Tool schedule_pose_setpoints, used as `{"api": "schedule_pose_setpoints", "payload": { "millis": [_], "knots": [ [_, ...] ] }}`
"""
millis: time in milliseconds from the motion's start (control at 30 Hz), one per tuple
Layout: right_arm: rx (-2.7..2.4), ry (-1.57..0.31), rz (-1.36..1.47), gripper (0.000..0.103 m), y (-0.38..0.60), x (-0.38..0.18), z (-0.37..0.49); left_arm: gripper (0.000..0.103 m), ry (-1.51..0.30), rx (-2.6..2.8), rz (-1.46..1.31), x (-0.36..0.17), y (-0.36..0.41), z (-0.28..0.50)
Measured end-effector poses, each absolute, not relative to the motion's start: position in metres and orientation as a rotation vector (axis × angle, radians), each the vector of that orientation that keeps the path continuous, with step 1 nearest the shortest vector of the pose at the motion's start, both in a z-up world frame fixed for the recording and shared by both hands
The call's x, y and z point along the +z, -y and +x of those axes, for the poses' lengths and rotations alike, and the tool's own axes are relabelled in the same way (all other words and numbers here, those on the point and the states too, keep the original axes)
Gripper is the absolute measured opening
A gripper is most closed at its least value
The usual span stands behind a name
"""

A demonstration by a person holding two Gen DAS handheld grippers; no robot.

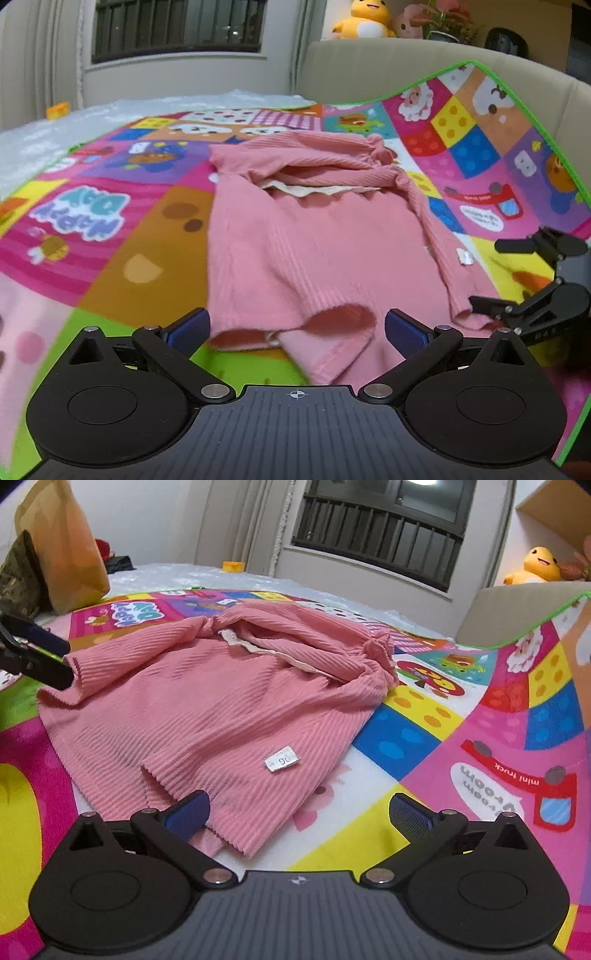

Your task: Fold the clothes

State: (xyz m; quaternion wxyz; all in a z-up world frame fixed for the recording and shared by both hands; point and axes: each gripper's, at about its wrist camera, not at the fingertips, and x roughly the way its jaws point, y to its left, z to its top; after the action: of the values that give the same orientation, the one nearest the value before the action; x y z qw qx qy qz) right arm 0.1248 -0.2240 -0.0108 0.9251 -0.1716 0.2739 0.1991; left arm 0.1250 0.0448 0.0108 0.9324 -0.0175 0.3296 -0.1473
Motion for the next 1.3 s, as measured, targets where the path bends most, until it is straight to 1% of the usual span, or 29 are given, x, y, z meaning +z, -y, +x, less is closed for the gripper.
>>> {"api": "schedule_pose_setpoints", "payload": {
  "millis": [200,267,333,467,600,700,800,867,933,1033,1067,1100,1167,1200,1267,1300],
  "knots": [
    [0.406,-0.570,-0.356,0.103,0.223,-0.008,0.123,0.103,-0.748,-0.486,-0.105,-0.002,-0.029,0.151],
    [0.431,-0.594,-0.352,0.103,0.226,-0.002,0.126,0.103,-0.766,-0.511,-0.073,0.001,-0.027,0.156],
    [0.463,-0.616,-0.344,0.103,0.230,0.006,0.129,0.103,-0.779,-0.572,-0.109,0.013,-0.035,0.161],
    [0.519,-0.612,-0.271,0.103,0.244,0.036,0.144,0.103,-0.742,-0.636,-0.219,0.045,-0.061,0.179],
    [0.488,-0.568,-0.177,0.103,0.253,0.066,0.185,0.103,-0.676,-0.577,-0.220,0.067,-0.077,0.225],
    [0.425,-0.517,-0.189,0.103,0.245,0.078,0.230,0.103,-0.643,-0.547,-0.258,0.069,-0.078,0.273],
    [0.365,-0.505,-0.207,0.102,0.229,0.077,0.285,0.103,-0.632,-0.532,-0.326,0.063,-0.079,0.323],
    [0.327,-0.512,-0.217,0.090,0.218,0.069,0.320,0.103,-0.652,-0.511,-0.312,0.048,-0.078,0.354],
    [0.285,-0.561,-0.259,0.087,0.213,0.050,0.348,0.103,-0.714,-0.416,-0.245,0.028,-0.077,0.380],
    [0.220,-0.660,-0.309,0.088,0.214,0.011,0.383,0.103,-0.790,-0.342,-0.161,-0.002,-0.084,0.401],
    [0.229,-0.666,-0.274,0.092,0.220,0.004,0.385,0.103,-0.784,-0.361,-0.169,-0.003,-0.088,0.401],
    [0.229,-0.669,-0.246,0.093,0.224,0.004,0.386,0.103,-0.777,-0.381,-0.178,-0.003,-0.092,0.400],
    [0.233,-0.663,-0.207,0.093,0.229,0.009,0.386,0.103,-0.771,-0.384,-0.233,0.005,-0.102,0.400],
    [0.237,-0.652,-0.195,0.091,0.231,0.015,0.385,0.103,-0.782,-0.411,-0.315,0.009,-0.111,0.405],
    [0.273,-0.642,-0.133,0.081,0.231,0.031,0.390,0.103,-0.806,-0.453,-0.467,0.014,-0.125,0.417],
    [0.292,-0.648,-0.084,0.081,0.233,0.036,0.396,0.103,-0.820,-0.468,-0.536,0.016,-0.130,0.426]
  ]
}}
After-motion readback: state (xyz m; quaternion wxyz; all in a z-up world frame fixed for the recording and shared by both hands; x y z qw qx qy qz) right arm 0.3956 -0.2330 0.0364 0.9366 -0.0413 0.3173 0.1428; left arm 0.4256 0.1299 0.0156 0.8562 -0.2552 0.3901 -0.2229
